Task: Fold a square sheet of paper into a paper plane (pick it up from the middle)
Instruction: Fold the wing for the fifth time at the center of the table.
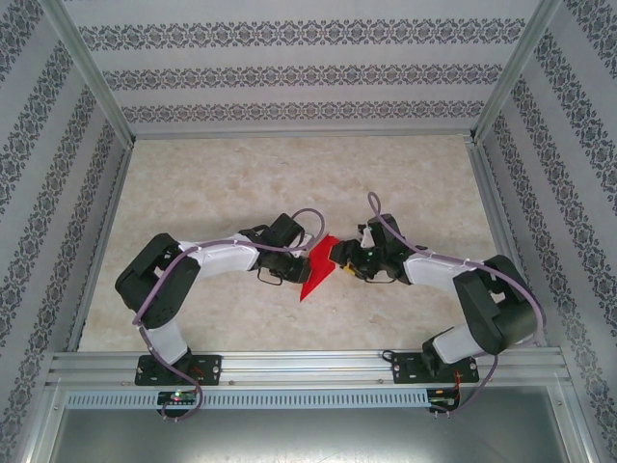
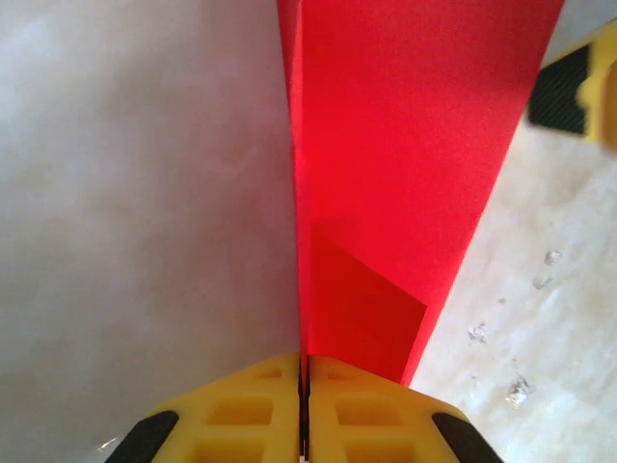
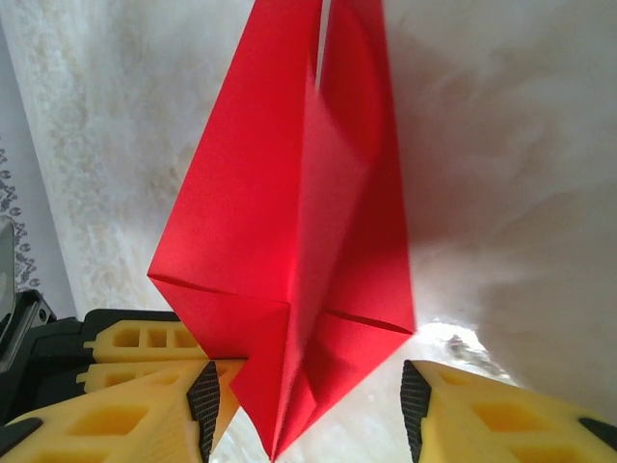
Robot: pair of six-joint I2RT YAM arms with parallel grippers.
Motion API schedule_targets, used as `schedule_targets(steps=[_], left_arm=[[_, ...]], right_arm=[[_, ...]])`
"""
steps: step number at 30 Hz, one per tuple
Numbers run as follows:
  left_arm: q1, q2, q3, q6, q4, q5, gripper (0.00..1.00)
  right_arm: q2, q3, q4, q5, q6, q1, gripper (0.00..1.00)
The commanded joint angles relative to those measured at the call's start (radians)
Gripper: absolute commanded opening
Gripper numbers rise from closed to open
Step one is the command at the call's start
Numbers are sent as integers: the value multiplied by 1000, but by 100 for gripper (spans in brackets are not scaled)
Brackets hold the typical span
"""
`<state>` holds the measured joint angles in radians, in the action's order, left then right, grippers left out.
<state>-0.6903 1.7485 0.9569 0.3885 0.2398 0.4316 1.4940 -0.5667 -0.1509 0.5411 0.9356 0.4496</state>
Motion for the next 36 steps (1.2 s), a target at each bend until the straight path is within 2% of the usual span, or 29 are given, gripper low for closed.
schedule_targets(steps=[1, 11, 22, 31, 36], left_arm=[[24, -32, -25, 27, -73, 94, 10], [58, -33, -76, 54, -149, 150, 10], [97, -44, -127, 109, -243, 237, 10], [128, -52, -162, 176, -329, 321, 10], [141, -53, -171, 187, -344, 331, 10]], right_arm=[[34, -6, -81, 7, 61, 35, 56], [98, -30, -126, -5, 126, 110, 55], [115, -33, -179, -3, 181, 154, 45], [143, -53, -126, -23, 159, 171, 33], [145, -68, -102, -32, 144, 173, 29]])
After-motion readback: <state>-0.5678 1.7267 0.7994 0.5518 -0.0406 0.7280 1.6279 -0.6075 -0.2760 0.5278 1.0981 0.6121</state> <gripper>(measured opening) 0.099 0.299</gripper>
